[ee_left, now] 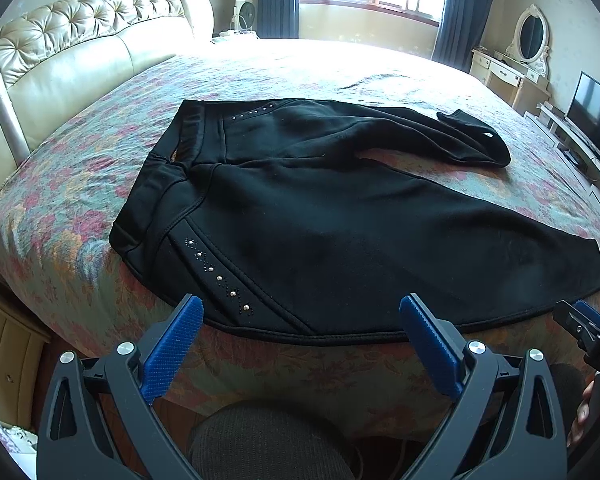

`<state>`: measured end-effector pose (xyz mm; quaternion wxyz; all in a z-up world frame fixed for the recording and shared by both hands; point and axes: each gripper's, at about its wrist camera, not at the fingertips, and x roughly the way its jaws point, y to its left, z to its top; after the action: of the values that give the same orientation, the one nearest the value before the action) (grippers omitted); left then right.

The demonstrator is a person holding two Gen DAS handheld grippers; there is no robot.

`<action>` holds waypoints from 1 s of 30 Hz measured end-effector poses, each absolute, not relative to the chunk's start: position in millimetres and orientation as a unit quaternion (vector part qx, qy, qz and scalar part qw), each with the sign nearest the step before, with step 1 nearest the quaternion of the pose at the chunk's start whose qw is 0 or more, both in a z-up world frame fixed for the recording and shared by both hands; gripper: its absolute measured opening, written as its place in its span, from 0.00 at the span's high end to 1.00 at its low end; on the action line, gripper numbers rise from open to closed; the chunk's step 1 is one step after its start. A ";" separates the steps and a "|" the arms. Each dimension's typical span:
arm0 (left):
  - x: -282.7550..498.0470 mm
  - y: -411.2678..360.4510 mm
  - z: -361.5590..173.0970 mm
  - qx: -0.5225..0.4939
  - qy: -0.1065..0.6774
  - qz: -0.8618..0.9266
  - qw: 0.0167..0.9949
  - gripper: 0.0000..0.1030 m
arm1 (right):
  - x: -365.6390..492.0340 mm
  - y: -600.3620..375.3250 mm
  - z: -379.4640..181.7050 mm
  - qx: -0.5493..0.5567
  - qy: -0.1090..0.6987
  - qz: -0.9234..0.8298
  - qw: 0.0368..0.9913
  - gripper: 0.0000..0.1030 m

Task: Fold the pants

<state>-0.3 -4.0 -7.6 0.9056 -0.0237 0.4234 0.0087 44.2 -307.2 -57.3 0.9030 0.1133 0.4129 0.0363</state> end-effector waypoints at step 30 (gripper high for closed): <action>1.6 -7.1 0.8 -0.016 0.411 -0.007 0.911 0.05 | 44.9 -302.2 -58.1 0.107 0.424 0.044 0.898 0.02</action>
<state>1.6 -7.1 0.8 0.9112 -0.0163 0.4115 -0.0072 44.9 -302.2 -58.1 0.8983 0.1072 0.4237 0.0441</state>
